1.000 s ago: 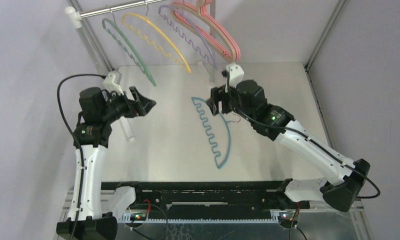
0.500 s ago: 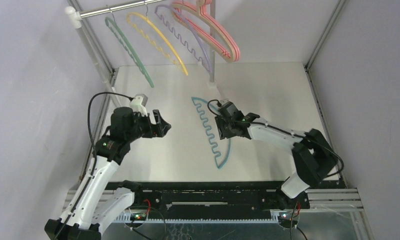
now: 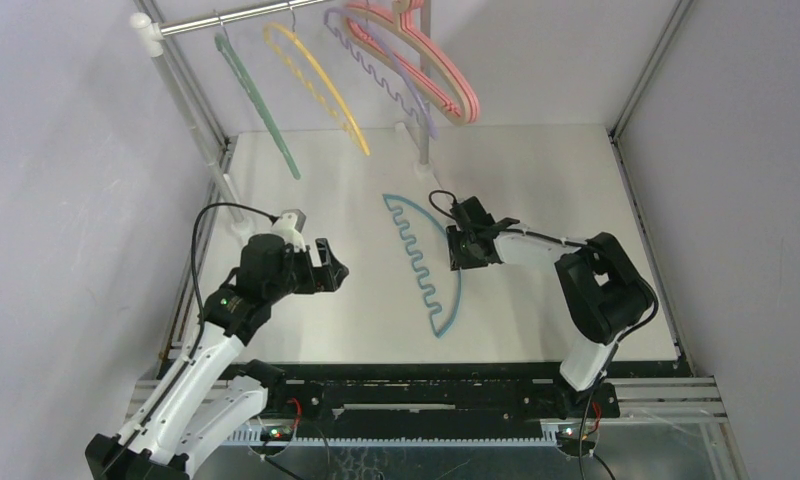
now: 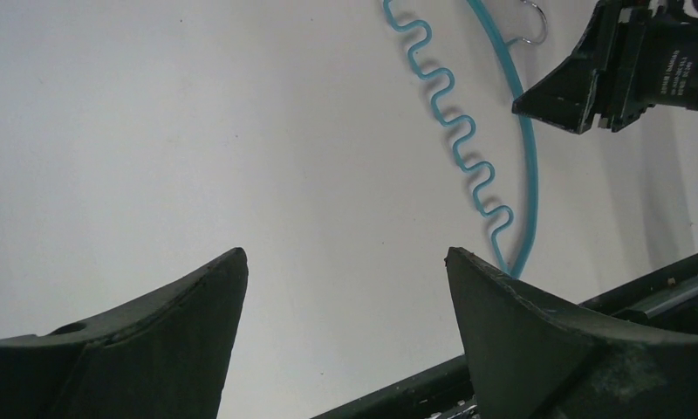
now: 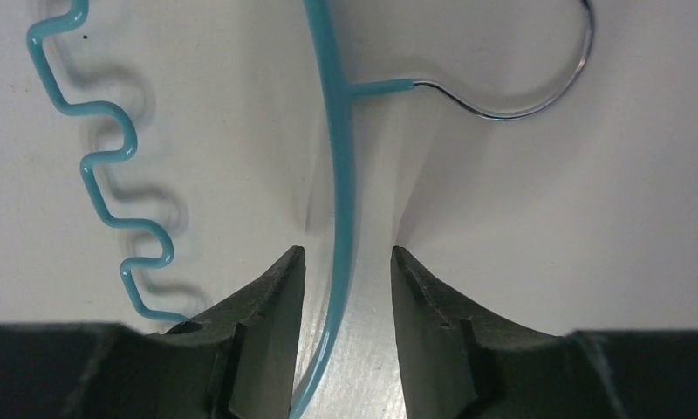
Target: Organize the hangers
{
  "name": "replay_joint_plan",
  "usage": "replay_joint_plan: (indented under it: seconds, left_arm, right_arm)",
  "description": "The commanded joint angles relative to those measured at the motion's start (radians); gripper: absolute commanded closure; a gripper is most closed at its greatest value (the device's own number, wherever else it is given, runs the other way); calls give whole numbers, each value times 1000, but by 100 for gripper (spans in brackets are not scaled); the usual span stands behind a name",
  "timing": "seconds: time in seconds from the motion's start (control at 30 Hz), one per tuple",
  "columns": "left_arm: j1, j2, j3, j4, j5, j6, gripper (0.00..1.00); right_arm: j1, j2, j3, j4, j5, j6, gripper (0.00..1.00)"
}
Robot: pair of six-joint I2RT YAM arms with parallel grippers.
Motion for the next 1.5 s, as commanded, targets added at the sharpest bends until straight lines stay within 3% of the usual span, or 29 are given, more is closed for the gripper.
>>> replay_joint_plan:
  seconds: [0.0,0.07,0.13,0.27,0.67,0.97,1.47]
  left_arm:
    - [-19,14,22,55,-19,-16,11]
    - [-36,26,29,54,-24,-16,11]
    - [-60,34,31,53,-35,-21,12]
    - [-125,47,29,54,-53,-38,12]
    - [-355,162,204,57,-143,-42,12]
    - [-502,310,308,125,-157,-62,11]
    - [-535,308,251,150,-156,-121,11]
  right_arm:
    - [-2,27,15,53,-19,22,52]
    - [-2,45,14,55,-13,21,53]
    - [-3,58,14,56,-9,22,61]
    - [-5,61,15,45,-31,5,99]
    - [90,-208,110,-73,-43,31,100]
    - [109,-211,208,-126,-55,55,100]
    - [113,-258,277,-168,-67,74,100]
